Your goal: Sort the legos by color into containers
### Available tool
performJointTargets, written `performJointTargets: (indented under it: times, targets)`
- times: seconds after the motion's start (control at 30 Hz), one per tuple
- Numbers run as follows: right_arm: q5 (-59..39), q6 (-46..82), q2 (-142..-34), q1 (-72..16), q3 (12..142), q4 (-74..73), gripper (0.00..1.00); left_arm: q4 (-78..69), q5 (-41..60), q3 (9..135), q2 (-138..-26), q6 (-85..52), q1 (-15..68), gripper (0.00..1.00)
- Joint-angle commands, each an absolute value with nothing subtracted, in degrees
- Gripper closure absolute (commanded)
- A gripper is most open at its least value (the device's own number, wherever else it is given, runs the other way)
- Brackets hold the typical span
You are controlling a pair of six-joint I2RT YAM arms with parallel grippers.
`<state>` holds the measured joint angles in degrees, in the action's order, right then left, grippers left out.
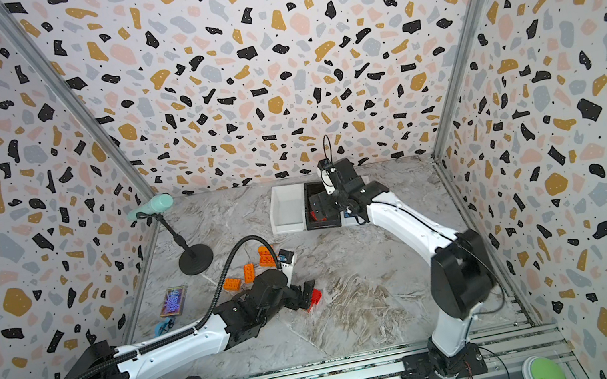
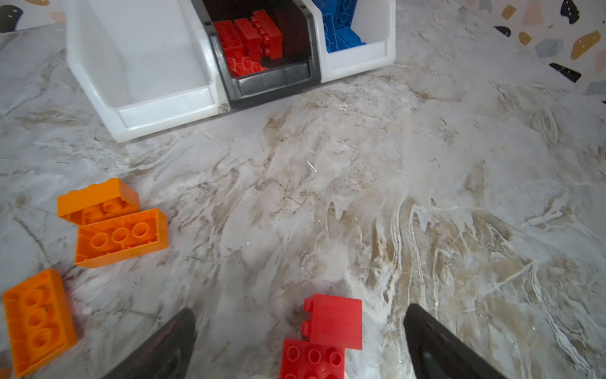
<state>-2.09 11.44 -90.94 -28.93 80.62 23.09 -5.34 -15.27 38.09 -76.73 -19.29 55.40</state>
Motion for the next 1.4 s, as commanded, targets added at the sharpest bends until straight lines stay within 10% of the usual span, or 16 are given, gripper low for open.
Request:
performJointTargets:
  times: [0.0,0.33,1.37]
  targets:
    - [-2.44,14.91,-81.93,-30.05,71.4,24.34,0.01,-5.32,-15.68,40.15,-79.03,-17.16,57.31,0.02]
    - [-0.83,19.22,-61.73,-30.3,57.54,30.55,0.01,-4.27,-16.82,41.08,-84.52,-16.88,58.45,0.05]
    - [-2.66,18.79,-57.02,-27.0,52.85,28.56,0.01,7.59,-14.57,52.61,-98.23,-12.55,57.39,0.41]
